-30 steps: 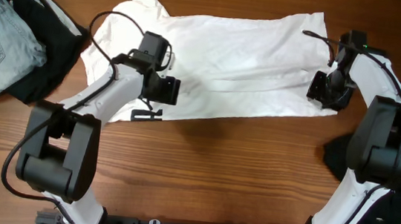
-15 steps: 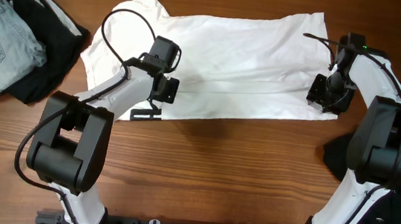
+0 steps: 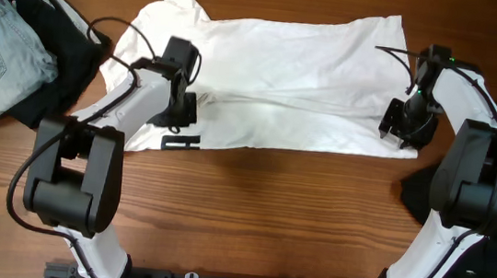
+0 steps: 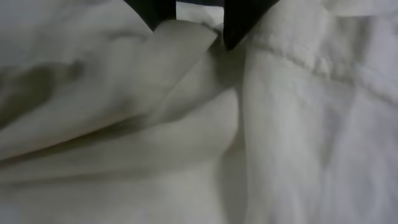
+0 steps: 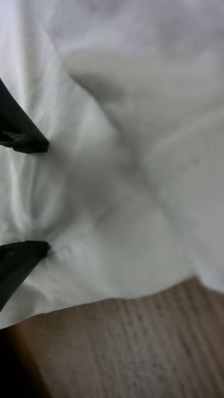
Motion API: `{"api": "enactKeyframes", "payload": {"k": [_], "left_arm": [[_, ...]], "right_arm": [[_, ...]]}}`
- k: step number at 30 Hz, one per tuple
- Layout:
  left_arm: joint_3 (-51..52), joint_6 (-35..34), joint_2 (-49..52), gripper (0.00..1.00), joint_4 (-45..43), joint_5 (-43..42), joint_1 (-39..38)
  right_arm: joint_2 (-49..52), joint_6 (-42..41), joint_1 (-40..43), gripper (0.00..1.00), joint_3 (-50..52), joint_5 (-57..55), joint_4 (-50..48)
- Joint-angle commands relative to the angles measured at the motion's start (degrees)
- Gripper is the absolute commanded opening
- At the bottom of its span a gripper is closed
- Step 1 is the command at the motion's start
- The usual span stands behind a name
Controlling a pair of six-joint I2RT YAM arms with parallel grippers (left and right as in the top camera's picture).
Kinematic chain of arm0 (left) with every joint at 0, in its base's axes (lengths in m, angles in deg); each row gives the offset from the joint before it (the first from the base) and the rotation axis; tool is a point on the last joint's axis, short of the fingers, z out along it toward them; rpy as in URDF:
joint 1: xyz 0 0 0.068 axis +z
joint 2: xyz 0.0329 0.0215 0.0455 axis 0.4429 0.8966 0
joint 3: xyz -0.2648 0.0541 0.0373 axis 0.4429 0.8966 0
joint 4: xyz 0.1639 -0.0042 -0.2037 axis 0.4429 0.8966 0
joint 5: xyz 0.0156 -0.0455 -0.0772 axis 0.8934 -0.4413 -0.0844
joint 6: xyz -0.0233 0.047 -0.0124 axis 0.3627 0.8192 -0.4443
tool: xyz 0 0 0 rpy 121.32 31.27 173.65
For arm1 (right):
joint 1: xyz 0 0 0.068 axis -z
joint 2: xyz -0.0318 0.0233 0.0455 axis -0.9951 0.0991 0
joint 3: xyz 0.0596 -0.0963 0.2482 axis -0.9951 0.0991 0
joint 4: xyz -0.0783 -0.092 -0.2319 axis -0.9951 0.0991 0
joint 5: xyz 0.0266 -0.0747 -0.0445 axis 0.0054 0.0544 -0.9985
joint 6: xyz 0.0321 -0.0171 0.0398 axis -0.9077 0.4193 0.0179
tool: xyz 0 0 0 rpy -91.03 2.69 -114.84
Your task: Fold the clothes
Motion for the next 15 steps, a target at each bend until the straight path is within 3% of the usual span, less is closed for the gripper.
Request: {"api": "enactKeyframes", "payload": {"k": [1, 6, 15], "left_arm": [[8.15, -5.4, 0.37, 0.25, -5.79, 2.64, 1.97], [12.74, -9.22, 0.37, 0.25, -3.52, 2.64, 6.95], [12.74, -10.49, -4.72, 0.19, 5.81, 2.64, 7.1]], "right_arm": [[2.03, -0.72, 0.22, 0.51, 2.08, -3.41, 3.91], [2.03, -2.38, 0.31, 0.51, 2.1, -7.63, 9.51], [1.84, -2.03, 0.31, 0.52, 2.08, -6.88, 10.16]]}}
